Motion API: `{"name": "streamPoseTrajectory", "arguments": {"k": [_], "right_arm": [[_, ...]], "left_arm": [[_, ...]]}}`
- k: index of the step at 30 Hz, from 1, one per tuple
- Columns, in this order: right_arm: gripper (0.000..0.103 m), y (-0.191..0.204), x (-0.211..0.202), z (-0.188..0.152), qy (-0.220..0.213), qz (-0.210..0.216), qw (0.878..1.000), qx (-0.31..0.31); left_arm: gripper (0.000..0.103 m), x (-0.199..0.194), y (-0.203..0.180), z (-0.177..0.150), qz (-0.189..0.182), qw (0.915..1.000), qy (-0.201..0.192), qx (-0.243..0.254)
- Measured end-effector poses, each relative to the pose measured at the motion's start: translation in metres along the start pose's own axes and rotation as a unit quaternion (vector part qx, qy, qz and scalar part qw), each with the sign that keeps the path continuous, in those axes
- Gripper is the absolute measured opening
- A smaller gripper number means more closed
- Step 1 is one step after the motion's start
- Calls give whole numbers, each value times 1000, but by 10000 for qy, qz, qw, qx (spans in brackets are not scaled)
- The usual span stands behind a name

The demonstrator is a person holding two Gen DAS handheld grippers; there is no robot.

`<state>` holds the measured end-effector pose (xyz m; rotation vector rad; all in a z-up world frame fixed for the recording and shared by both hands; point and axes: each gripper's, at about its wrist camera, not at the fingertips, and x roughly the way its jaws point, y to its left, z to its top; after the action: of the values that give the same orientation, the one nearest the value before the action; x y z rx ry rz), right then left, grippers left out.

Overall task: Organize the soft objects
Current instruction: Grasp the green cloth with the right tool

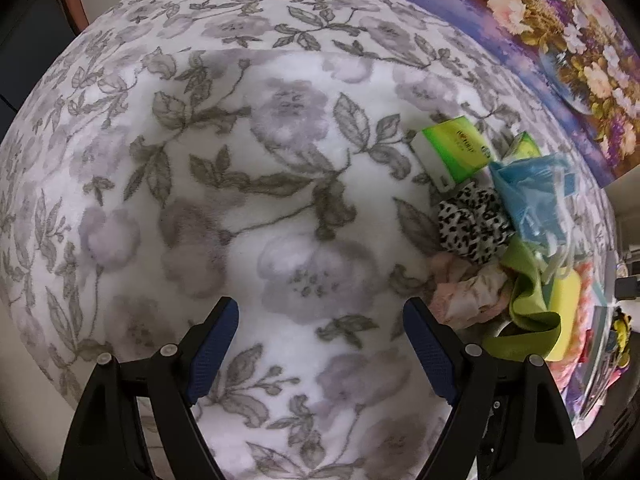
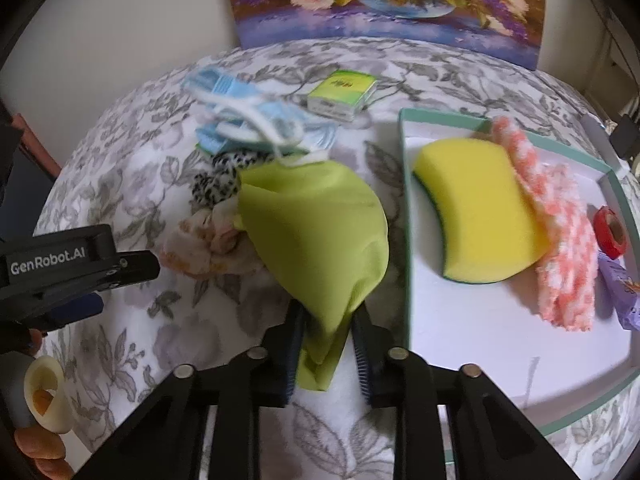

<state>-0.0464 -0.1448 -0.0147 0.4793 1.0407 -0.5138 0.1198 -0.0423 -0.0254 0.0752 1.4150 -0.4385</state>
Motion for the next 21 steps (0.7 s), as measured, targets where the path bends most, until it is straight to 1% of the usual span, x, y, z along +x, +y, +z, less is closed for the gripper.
{"name": "streamPoseTrajectory", "arguments": {"k": [4,7,11,16,21], "right_arm": [[18,-7,-10,4,-147,-4,9999,69],[17,-14,-16,7,-200,-18,9997,141],[17,-19,-22,9,-256,-99,9995,178],[17,-22,-24,10,-238,-125,9995,147],[17,-28,-24,9,-188,-86,9995,226]], "left_arm": [[85,-1,-6,1,-166,9999,-24,-14],[85,1,-13,1,-284,9996,-22,5],[85,6,-21,0,-605,9982,52,-13],[85,7,-30,-2,-835,9965,72,-78],[85,2,-27,-1,-1068,9938,-12,-317]]}}
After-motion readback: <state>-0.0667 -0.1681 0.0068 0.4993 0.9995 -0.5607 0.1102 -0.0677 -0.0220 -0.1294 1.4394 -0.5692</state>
